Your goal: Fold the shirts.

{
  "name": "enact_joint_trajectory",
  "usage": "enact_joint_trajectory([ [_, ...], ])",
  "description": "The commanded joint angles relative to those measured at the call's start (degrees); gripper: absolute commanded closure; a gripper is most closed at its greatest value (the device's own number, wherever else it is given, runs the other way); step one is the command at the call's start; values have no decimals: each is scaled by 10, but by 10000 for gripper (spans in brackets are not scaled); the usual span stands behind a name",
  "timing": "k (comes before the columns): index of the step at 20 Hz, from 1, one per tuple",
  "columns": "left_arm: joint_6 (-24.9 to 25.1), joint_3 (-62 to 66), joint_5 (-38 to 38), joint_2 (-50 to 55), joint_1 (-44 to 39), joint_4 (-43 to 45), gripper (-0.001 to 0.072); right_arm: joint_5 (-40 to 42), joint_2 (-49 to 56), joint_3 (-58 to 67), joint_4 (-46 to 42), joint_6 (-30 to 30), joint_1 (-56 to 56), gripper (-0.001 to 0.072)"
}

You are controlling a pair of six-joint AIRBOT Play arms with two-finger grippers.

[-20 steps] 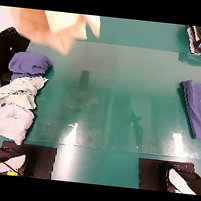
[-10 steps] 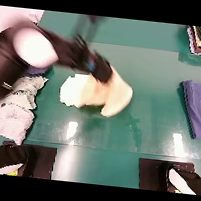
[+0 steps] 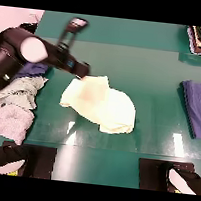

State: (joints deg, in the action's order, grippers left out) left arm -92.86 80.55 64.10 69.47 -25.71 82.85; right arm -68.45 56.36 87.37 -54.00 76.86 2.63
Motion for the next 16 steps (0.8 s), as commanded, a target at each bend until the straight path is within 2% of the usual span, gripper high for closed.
enact_joint_trajectory([
  [1,33,-3,32,27,152,-33,99,-6,0,1,0,0,0,696],
  [3,83,-3,46,77,210,-115,99,-6,0,1,0,0,0,696],
  [6,138,-3,52,161,247,-205,99,-7,0,1,0,0,0,695],
  [13,214,-3,27,287,248,-275,100,-8,0,0,0,0,0,695],
  [16,214,-3,9,297,247,-282,99,-7,0,0,0,0,0,696],
])
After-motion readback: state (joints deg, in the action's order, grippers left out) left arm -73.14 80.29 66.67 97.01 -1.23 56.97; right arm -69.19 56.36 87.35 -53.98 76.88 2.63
